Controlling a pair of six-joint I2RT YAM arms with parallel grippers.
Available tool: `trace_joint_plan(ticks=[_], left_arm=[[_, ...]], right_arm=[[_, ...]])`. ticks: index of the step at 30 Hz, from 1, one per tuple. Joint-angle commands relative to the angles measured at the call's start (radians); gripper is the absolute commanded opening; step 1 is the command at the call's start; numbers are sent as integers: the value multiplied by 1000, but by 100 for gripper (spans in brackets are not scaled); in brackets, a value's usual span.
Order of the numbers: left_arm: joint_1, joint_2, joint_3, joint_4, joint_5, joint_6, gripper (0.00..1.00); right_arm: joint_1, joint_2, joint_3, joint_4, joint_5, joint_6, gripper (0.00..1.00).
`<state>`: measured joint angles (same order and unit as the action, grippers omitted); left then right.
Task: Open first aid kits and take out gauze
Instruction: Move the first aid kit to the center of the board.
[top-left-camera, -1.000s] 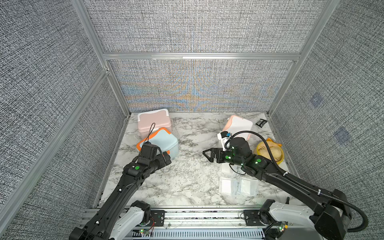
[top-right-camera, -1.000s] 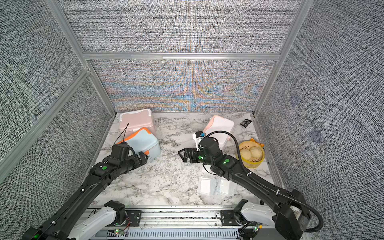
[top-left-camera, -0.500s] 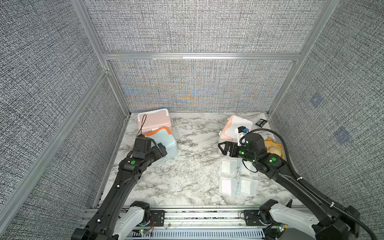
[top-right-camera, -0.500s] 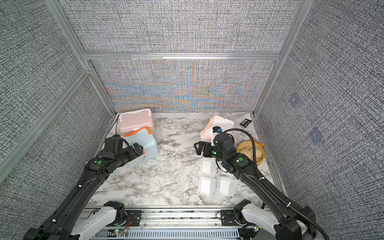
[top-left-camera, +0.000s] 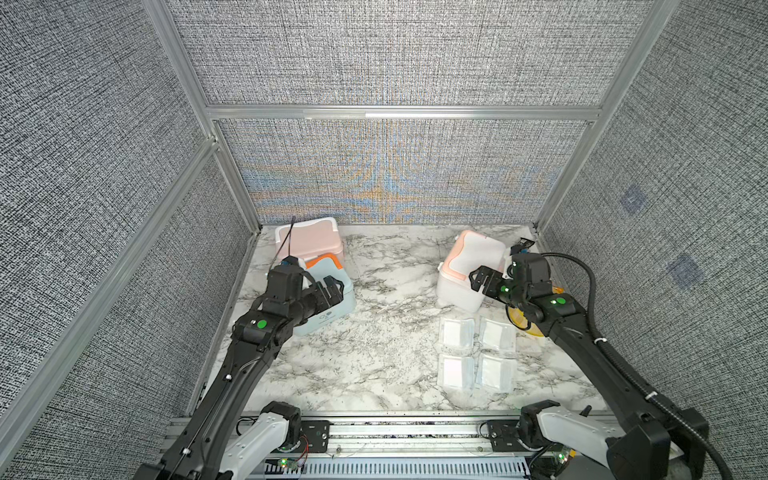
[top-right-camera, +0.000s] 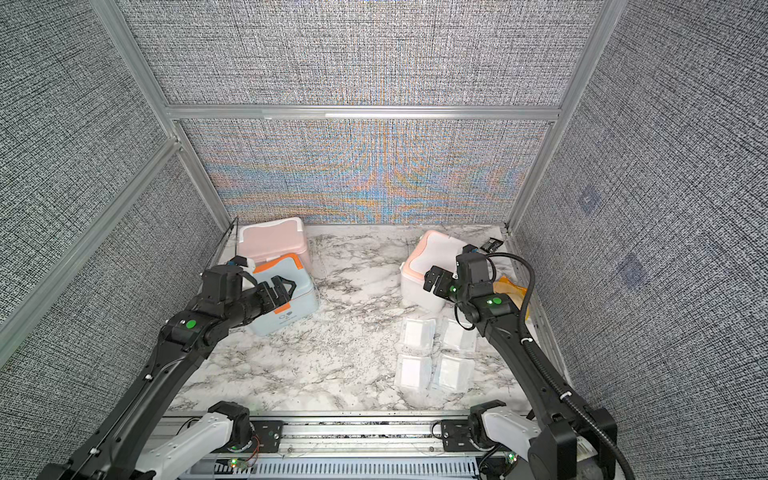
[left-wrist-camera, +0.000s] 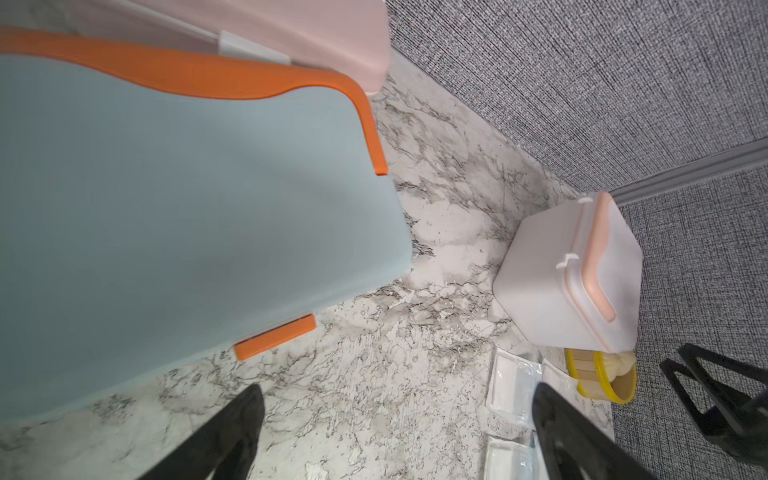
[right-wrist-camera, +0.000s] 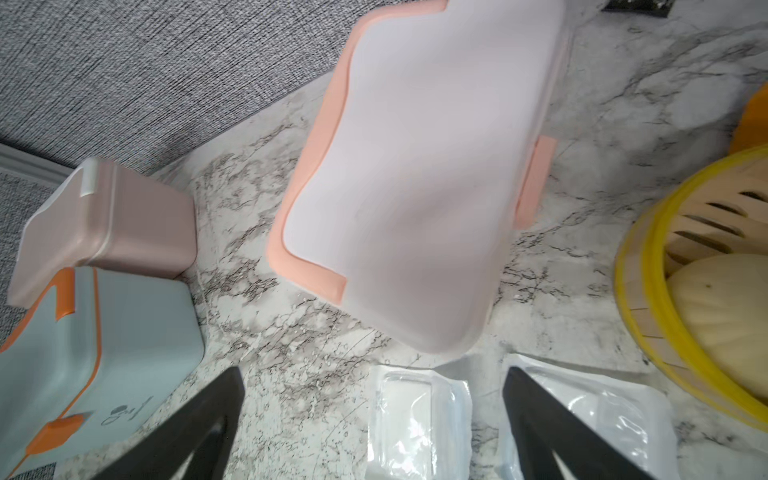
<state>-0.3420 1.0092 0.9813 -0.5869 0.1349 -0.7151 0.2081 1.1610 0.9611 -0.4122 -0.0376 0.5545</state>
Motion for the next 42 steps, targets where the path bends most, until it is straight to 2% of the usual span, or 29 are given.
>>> trace_joint_plan(ticks=[1, 4, 8, 11, 16, 20, 22, 28, 31, 37, 42], left_arm=[[-51, 107, 61, 112, 8, 1, 99], [-82, 248, 152, 152, 26, 15, 100], [-95, 398, 237, 245, 61, 27, 100], [-106, 513, 304, 324, 93, 38, 100], [-127, 707, 416, 442, 150, 69, 100], [-148, 834, 511, 476, 173, 108, 100], [-161, 888, 564, 475, 176, 132, 100], [-193, 1016, 680, 481, 183, 162, 100], [-199, 1057, 714, 480, 186, 161, 100], [-200, 1095, 770, 452, 172, 184, 100], [-201, 1102, 808, 416, 147, 223, 100]], right_arm=[[-53, 48, 13, 39, -64, -16, 99], [-83, 107, 13, 77, -136, -25, 99], [-98, 176, 18, 84, -137, -45, 99], [-140, 227, 18, 112, -191, -47, 99], [-153, 300, 75, 107, -229, -123, 99], [-153, 354, 98, 106, -225, -185, 99], [-152, 383, 106, 115, -261, -213, 99], [-148, 448, 95, 202, -419, -203, 99], [-130, 461, 102, 208, -455, -209, 99], [-78, 472, 132, 195, -488, -241, 99], [-71, 424, 132, 160, -415, -250, 99]])
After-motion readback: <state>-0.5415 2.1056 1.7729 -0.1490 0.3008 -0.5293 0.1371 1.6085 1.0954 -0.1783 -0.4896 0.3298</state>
